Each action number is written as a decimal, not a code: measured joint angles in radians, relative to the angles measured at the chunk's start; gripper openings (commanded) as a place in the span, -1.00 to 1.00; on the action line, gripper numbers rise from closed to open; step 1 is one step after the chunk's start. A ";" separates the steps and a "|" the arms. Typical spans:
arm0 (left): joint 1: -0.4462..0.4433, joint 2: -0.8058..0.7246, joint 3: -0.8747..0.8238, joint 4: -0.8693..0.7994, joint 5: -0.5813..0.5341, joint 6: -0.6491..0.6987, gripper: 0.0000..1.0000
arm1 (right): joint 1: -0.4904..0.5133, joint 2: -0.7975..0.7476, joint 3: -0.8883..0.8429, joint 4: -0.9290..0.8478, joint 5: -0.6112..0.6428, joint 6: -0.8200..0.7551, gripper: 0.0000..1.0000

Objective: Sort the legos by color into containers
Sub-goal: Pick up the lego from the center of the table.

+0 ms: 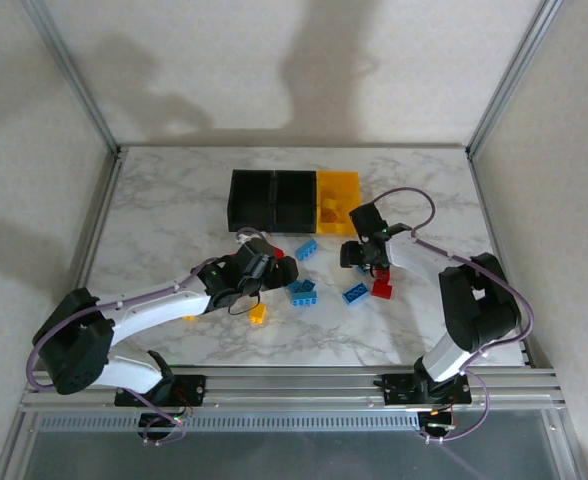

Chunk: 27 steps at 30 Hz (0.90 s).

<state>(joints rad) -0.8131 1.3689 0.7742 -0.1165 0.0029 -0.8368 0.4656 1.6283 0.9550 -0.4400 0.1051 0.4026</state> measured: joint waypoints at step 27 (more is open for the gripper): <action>0.000 0.005 -0.012 0.016 -0.003 -0.002 0.54 | 0.047 0.072 0.042 -0.061 -0.016 -0.029 -0.42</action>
<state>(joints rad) -0.8131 1.3735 0.7624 -0.1009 0.0002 -0.8391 0.5121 1.7004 0.9966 -0.5011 0.0895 0.3733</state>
